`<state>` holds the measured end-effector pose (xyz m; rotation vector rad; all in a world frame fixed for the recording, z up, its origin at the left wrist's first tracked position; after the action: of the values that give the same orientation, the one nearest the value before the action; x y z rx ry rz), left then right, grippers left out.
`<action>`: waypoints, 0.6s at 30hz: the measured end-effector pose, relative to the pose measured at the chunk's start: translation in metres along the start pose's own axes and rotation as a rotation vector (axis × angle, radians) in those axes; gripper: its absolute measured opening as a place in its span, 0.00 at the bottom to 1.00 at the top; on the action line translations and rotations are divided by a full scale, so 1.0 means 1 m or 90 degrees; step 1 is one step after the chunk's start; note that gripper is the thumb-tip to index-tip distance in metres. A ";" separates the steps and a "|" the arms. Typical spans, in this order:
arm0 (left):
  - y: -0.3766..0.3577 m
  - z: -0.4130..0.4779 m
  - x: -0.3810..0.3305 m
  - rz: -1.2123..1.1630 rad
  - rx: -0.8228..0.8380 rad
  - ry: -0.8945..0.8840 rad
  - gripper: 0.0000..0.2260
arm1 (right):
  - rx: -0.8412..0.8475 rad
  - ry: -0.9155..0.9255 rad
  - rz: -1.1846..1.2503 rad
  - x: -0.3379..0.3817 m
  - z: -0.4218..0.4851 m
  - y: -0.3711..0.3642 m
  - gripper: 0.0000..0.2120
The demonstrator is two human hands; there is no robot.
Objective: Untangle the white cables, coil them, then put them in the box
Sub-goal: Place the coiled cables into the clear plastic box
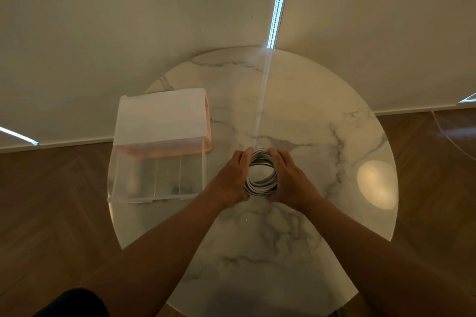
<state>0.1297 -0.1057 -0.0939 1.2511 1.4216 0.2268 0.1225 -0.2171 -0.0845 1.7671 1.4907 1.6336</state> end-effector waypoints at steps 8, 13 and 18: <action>0.105 -0.041 0.039 0.090 -0.084 -0.038 0.48 | -0.077 0.082 0.002 0.103 0.045 0.030 0.55; 0.136 -0.087 0.110 0.096 -0.078 0.006 0.51 | -0.036 0.113 0.014 0.174 0.080 -0.005 0.55; 0.139 -0.111 0.155 0.078 -0.054 0.025 0.50 | 0.002 0.112 0.004 0.207 0.104 -0.048 0.53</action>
<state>0.1524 0.1251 -0.0500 1.2710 1.3568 0.3932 0.1505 0.0134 -0.0414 1.6680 1.5642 1.8313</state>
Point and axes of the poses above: each hand's wrist, its own z-axis towards the middle knuckle, its own y-axis out of the back of the hand, x = y × z, the point moved 10 cm from there along z, towards the middle knuckle, and after that the axes turned 9 degrees about x, right-handed, at the moved point
